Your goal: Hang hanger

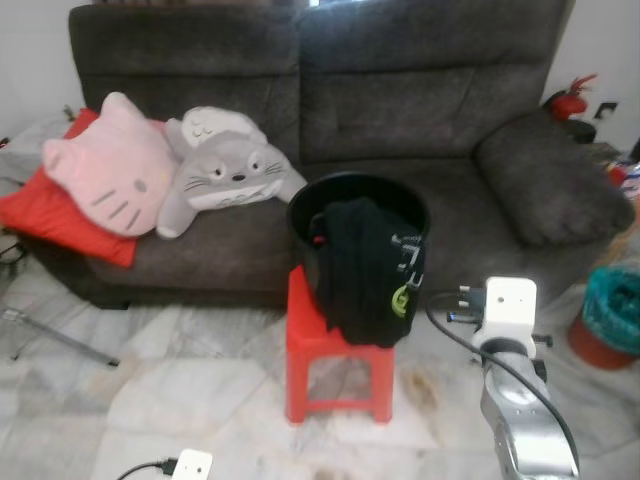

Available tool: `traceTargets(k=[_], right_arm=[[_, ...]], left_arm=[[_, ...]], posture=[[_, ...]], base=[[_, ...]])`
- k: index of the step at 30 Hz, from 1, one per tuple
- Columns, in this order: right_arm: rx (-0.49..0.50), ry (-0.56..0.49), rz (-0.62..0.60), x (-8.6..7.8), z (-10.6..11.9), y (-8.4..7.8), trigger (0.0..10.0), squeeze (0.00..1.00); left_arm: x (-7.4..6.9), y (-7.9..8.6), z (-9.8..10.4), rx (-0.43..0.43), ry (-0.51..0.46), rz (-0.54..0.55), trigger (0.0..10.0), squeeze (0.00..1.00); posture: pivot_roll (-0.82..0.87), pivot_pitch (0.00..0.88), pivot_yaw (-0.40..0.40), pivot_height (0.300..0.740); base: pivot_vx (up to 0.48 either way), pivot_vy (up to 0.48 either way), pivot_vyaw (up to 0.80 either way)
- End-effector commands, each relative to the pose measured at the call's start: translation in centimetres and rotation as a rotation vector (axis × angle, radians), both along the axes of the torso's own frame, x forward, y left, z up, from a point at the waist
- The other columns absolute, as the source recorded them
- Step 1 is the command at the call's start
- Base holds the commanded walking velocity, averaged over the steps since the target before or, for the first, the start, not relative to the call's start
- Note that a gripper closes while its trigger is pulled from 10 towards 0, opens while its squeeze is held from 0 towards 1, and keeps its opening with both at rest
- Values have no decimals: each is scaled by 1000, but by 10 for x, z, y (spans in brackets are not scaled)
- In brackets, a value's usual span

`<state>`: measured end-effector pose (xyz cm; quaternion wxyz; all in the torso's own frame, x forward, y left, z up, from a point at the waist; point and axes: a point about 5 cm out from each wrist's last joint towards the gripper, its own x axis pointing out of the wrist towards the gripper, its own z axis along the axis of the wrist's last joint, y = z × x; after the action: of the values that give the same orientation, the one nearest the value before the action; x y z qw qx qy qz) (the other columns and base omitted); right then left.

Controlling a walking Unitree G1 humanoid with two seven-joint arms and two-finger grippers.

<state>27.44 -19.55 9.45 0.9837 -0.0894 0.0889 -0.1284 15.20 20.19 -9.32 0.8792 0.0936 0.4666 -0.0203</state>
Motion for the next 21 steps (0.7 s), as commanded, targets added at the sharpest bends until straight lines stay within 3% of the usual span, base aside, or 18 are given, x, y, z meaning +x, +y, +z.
traceTargets(k=[1,6,12,20,21], right_arm=[[15,-24,35,3,5,12,10000,0],[-10,-26,69,4,5,15,10000,0],[-12,-28,76,2,4,16,10000,0],[33,-10,66,-1,-2,11,10000,0],[56,-6,72,-1,-4,8,10000,157]], left_arm=[[-12,12,-3,23,43,2,10000,0],[5,4,2,20,20,-6,10000,0],[8,0,2,17,12,-6,10000,0],[-1,7,0,18,22,-2,10000,0],[-7,17,0,23,31,5,10000,0]], posture=[[-138,0,37,740],[-134,0,35,740],[-136,0,32,740],[-138,0,30,740],[-138,0,29,740]], base=[[315,0,0],[317,0,0],[199,0,492],[0,0,0],[0,0,0]])
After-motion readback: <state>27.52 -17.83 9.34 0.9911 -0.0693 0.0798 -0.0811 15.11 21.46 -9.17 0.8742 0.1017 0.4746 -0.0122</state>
